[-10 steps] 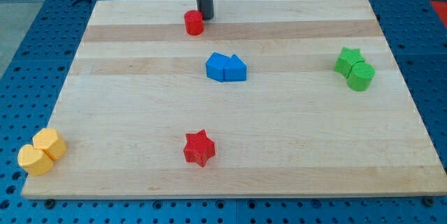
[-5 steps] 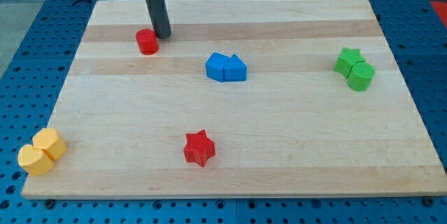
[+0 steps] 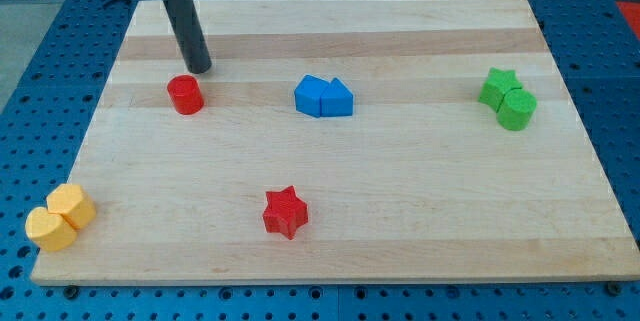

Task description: Slide the red circle to the red star

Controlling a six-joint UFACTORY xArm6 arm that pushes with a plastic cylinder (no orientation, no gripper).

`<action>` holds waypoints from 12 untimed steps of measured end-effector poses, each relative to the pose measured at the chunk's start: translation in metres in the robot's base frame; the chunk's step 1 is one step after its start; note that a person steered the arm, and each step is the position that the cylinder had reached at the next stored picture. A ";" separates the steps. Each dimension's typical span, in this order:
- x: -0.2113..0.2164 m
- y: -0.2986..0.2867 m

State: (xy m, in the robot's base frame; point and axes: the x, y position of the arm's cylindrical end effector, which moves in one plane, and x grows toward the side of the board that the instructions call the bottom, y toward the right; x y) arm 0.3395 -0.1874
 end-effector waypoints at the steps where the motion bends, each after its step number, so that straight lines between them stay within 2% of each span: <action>1: 0.027 0.005; 3: 0.092 0.074; 4: 0.104 0.087; 6: 0.044 0.049; 7: 0.052 0.013; 8: 0.083 0.013; 9: 0.122 0.041; 10: 0.128 0.037; 12: 0.083 -0.036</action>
State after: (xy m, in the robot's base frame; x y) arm 0.4225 -0.2235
